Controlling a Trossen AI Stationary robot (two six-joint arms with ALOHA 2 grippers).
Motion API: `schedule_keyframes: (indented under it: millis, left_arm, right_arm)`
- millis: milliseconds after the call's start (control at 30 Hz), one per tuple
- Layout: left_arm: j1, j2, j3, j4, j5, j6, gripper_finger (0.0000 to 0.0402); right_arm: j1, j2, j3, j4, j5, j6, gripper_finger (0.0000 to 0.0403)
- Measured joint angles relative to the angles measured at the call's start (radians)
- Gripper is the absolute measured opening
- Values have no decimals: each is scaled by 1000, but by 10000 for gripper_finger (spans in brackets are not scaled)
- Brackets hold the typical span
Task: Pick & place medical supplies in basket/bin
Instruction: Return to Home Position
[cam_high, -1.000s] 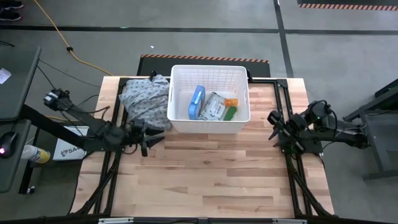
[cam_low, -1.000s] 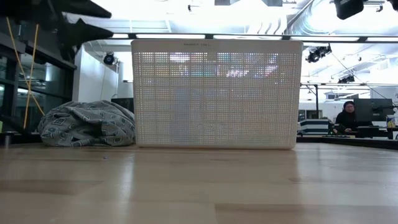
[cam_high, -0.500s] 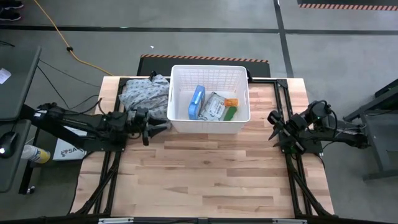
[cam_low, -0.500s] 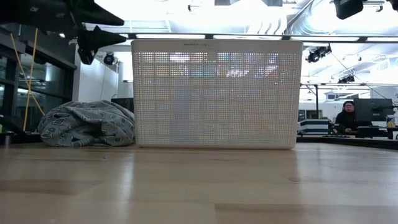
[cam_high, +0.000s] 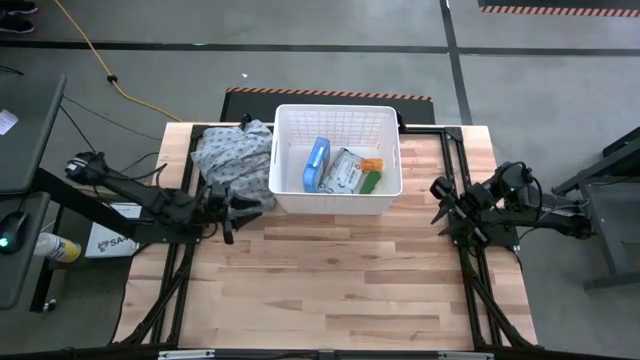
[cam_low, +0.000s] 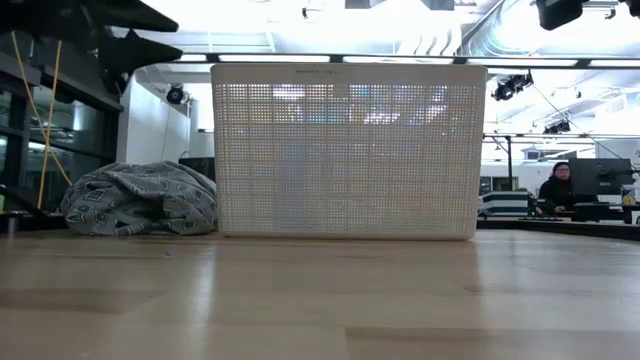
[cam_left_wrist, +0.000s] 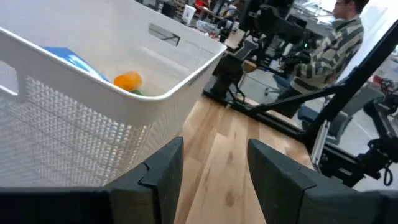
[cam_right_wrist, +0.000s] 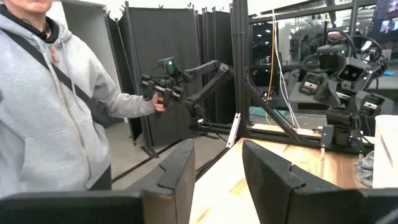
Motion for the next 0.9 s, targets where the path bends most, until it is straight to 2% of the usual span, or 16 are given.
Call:
schedule_keyframes:
  millis: [200,400,600,900]
  left_arm:
    - [-14,-35,0,-25,-10,-1,211]
    - [-14,-31,0,-38,-3,-5,211]
    - [-14,-31,-6,-76,-23,-49,211]
    - [-14,-82,-174,109,-49,-56,211]
  right_arm:
    - [0,-2,-42,52,-1,14,124]
    - [0,-1,-185,287,-17,110,124]
    - [0,-1,-292,424,-5,178,124]
    - [0,-1,-348,484,18,201,124]
